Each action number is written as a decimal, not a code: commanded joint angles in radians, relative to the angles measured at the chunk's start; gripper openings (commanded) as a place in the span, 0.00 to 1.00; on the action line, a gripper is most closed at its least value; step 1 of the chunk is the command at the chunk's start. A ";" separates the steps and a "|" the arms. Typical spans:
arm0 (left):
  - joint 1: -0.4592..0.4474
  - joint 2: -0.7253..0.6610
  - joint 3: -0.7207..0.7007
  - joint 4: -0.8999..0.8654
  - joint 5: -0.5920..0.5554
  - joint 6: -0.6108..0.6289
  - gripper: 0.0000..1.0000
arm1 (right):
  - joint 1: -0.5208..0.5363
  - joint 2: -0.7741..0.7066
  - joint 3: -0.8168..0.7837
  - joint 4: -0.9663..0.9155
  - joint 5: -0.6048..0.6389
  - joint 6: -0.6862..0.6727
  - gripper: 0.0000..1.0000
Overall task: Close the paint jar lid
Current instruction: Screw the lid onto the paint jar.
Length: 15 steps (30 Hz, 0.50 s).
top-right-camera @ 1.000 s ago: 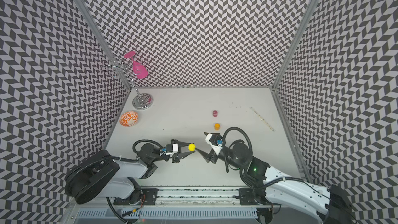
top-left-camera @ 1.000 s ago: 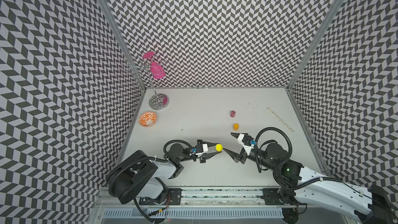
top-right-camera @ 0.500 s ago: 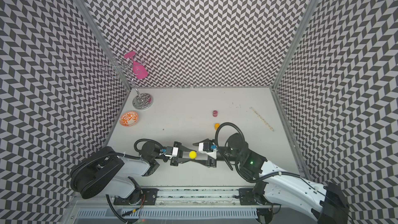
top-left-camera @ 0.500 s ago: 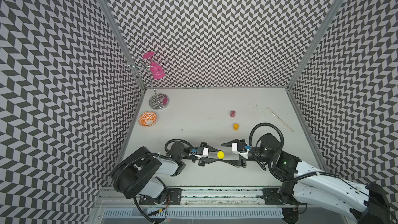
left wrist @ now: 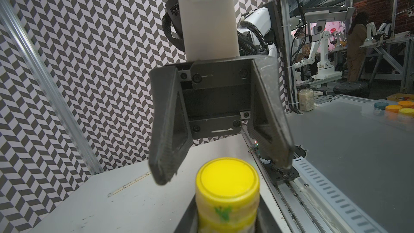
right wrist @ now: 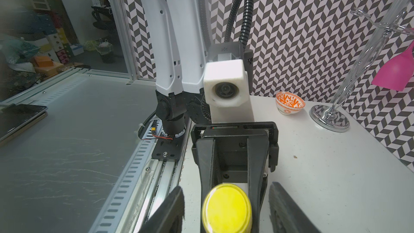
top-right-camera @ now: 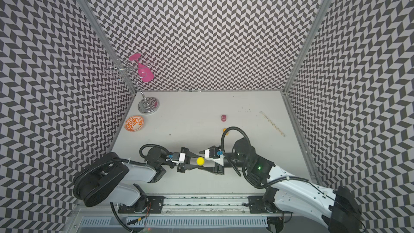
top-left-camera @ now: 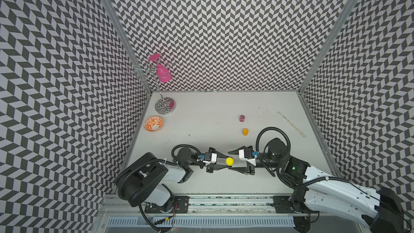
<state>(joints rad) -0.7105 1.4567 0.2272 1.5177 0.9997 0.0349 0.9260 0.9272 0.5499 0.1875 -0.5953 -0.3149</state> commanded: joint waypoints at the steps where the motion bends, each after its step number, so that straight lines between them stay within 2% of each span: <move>1: 0.006 -0.002 0.024 0.028 0.013 -0.010 0.26 | -0.002 0.017 0.030 0.043 -0.014 -0.019 0.58; 10: 0.006 -0.004 0.030 0.010 0.009 -0.007 0.26 | -0.002 0.015 0.025 0.056 0.003 -0.009 0.50; 15: 0.007 -0.006 0.032 0.000 0.007 -0.008 0.26 | -0.002 0.030 0.033 0.046 0.015 -0.013 0.42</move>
<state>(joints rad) -0.7105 1.4567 0.2375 1.5127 1.0004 0.0349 0.9264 0.9459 0.5526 0.1879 -0.5915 -0.3149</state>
